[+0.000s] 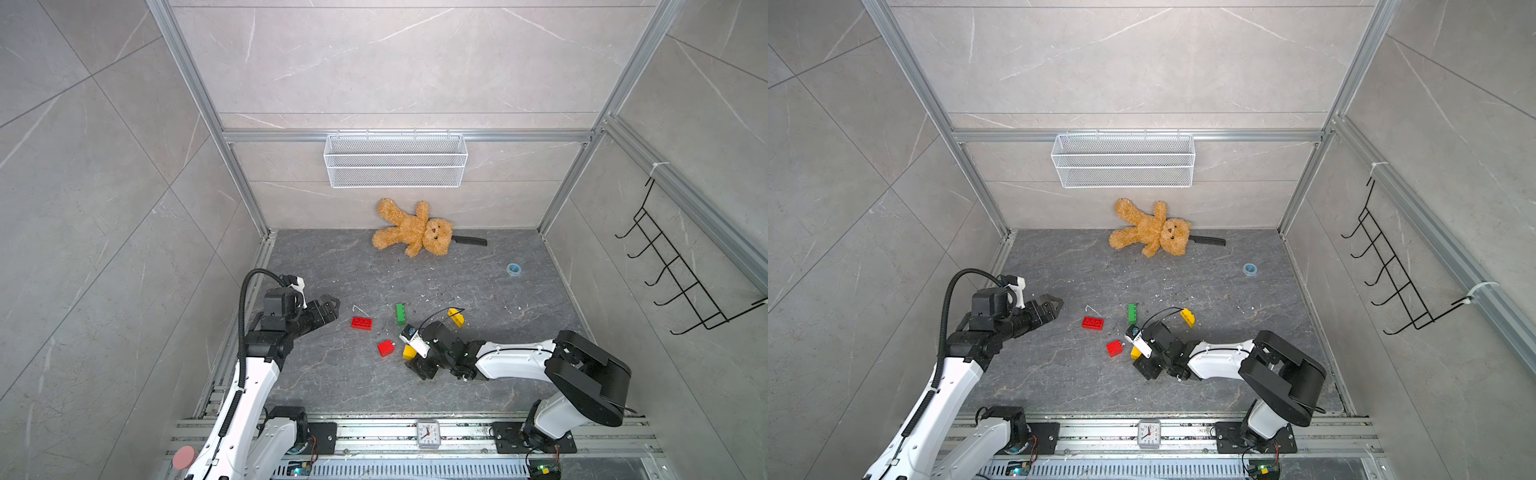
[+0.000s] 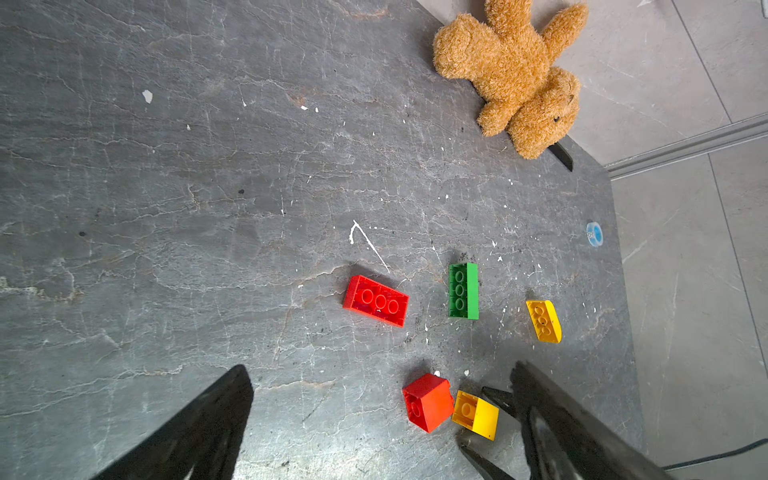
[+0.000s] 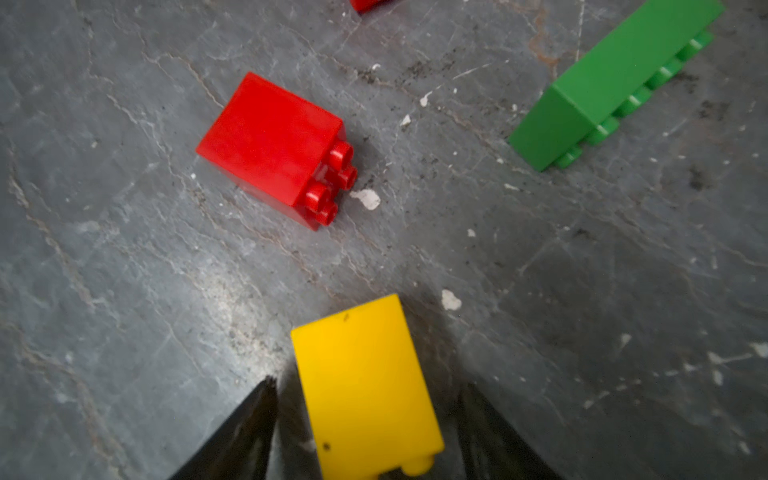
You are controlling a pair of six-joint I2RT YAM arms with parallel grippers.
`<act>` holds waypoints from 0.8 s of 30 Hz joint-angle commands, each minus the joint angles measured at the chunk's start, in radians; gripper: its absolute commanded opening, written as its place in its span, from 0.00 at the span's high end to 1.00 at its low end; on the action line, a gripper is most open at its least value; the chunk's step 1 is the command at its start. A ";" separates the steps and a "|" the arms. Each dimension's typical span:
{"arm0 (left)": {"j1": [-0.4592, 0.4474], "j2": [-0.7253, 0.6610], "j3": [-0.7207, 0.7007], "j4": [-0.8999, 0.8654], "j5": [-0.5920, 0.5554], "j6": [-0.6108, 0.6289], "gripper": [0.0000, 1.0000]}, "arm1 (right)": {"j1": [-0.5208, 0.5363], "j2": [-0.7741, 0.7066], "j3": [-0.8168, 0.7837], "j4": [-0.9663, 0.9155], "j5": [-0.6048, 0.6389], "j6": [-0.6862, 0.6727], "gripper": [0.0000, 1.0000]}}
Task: Assemble an ice cream with lego
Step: Adjust the lego brick at the center of the board.
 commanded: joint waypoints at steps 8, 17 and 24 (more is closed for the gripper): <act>-0.010 0.007 0.074 -0.071 -0.041 0.017 0.01 | -0.018 -0.019 0.018 -0.060 -0.095 -0.012 0.51; -0.018 -0.010 0.073 -0.081 -0.055 0.018 0.01 | -0.018 0.002 0.042 -0.053 -0.055 0.004 0.42; -0.019 0.014 0.078 -0.083 -0.055 0.031 0.00 | -0.018 0.022 0.062 -0.050 0.002 -0.048 0.32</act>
